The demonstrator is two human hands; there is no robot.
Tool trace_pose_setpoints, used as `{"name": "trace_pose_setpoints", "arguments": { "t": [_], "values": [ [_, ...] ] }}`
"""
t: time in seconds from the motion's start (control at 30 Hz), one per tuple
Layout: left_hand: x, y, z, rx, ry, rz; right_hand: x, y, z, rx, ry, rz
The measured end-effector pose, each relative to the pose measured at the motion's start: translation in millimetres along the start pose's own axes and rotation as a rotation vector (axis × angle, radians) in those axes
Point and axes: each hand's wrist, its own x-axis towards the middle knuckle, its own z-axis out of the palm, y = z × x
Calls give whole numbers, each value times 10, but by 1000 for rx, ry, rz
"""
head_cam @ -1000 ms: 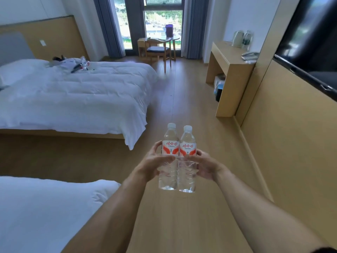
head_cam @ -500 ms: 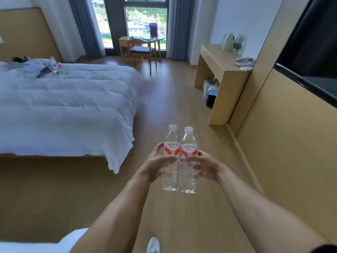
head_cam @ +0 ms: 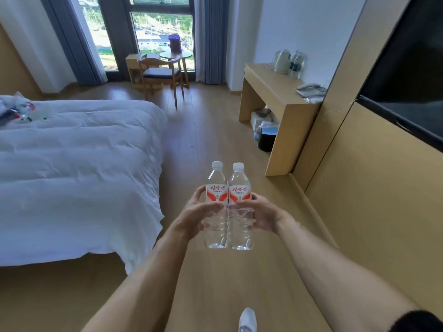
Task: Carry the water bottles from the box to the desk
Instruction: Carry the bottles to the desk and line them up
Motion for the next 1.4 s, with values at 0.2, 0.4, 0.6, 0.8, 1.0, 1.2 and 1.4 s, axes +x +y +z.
{"name": "trace_pose_setpoints", "arguments": {
  "t": [0.2,0.4,0.6,0.8,1.0,1.2,1.4],
  "values": [
    [843,478,-154,11,18,47,824,-562,-166,-20,-8,-43],
    [1925,1032,-336,20,67,74,1878,-1269,-415,-42,-59,-82],
    [2920,1502,-474,8,84,84,2797,-1938,-697,-30,-100,-89],
    [3745,1747,-571,14,77,83,3484,-2290,-958,-11,-99,-74],
    [4659,2000,-675,11,28,64,4255,-2622,-1258,1,-58,-73],
    [5848,2414,-891,14,-42,66,5249,-3146,-1490,13,31,-89],
    [7005,3021,-1096,23,-146,21,6192,-3783,-1677,67,139,-90]
  ]
}}
